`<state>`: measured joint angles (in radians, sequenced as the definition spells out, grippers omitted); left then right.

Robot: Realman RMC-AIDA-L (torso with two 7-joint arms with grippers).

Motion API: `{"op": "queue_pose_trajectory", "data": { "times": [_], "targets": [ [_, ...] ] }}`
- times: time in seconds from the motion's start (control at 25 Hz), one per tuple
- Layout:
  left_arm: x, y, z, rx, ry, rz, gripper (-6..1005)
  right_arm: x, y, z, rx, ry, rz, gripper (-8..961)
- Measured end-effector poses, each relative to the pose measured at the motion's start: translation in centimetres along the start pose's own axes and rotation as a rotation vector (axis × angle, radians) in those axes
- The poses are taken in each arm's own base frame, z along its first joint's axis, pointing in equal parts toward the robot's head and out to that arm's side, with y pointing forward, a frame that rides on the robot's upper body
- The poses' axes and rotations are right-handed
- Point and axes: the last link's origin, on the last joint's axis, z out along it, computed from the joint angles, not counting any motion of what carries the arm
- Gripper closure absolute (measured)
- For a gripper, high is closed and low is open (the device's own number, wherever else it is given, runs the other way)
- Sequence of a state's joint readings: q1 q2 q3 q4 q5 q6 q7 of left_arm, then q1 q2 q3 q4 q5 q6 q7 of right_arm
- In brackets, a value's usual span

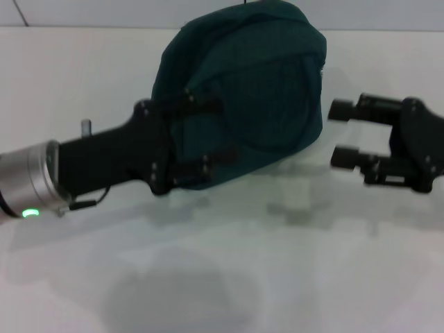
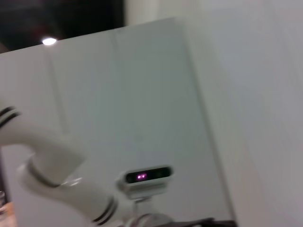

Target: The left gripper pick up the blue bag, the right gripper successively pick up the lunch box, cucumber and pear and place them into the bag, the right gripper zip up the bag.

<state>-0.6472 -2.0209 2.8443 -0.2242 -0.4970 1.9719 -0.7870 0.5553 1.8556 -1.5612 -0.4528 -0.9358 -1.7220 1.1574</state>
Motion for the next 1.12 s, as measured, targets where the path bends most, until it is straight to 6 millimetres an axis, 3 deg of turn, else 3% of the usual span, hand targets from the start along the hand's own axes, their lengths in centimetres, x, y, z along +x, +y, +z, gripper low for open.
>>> {"op": "queue_pose_trajectory", "data": {
  "times": [0.28,1.12],
  "targets": [
    [-0.9,0.9,-1.0,-0.015,-0.054,0.022,276,0.9,1.2,1.9,-0.107,0.070,-0.052,262],
    [-1.1,1.2,-1.6,-0.042,-0.093,0.012,275,3.2,1.7,2.7,-0.005,0.031,-0.093,262]
  ]
}}
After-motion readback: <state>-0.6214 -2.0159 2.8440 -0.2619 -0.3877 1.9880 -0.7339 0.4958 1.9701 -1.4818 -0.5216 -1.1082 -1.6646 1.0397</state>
